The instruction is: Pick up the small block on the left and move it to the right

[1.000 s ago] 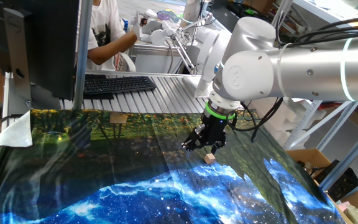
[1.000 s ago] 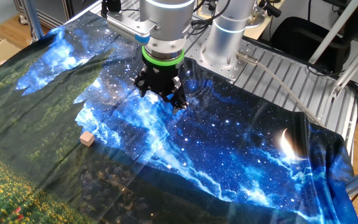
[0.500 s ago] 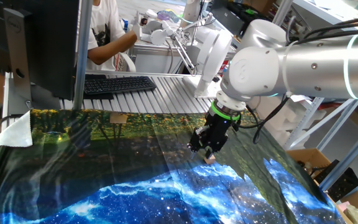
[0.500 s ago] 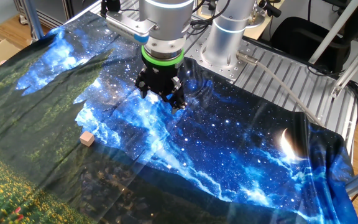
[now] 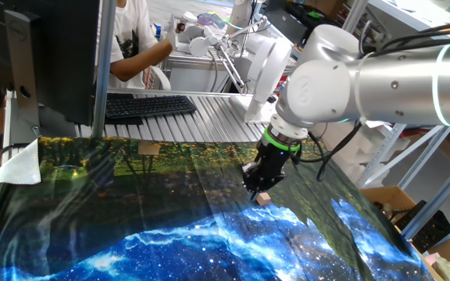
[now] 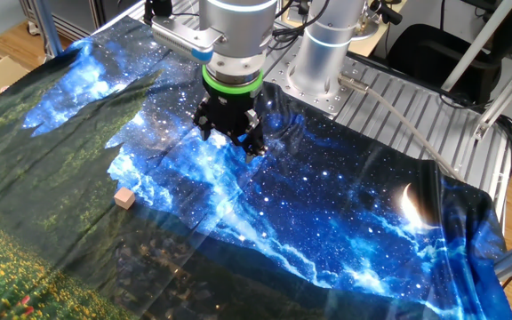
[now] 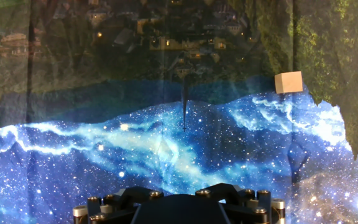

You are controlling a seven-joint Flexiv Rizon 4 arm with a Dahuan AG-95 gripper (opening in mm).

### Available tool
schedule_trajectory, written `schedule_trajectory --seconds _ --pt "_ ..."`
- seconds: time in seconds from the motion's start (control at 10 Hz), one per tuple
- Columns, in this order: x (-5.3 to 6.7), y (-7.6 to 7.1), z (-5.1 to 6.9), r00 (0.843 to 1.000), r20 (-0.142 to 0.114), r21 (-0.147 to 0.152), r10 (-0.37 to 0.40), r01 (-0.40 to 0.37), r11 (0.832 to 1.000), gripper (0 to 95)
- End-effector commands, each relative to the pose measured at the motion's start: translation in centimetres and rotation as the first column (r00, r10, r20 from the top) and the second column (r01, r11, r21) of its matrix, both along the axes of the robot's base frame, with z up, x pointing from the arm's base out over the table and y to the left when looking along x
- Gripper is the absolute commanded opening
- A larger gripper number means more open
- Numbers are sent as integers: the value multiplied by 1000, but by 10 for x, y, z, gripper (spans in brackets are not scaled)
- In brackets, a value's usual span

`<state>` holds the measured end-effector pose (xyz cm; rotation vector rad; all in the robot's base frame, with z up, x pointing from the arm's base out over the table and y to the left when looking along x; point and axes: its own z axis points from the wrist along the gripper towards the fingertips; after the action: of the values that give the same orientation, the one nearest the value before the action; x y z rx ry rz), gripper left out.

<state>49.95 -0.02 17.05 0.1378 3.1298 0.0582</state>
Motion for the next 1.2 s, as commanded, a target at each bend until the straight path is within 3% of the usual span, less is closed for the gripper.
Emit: schedule_trajectory --seconds 0.1,0.8,1.2 --pt "1 0 -1 1000 1 -19 3 -3 1000 0" --pt "1 0 -1 1000 0 -11 -4 4 1000 0" --pt "22 -5 -10 1000 7 -18 7 -7 1000 0"
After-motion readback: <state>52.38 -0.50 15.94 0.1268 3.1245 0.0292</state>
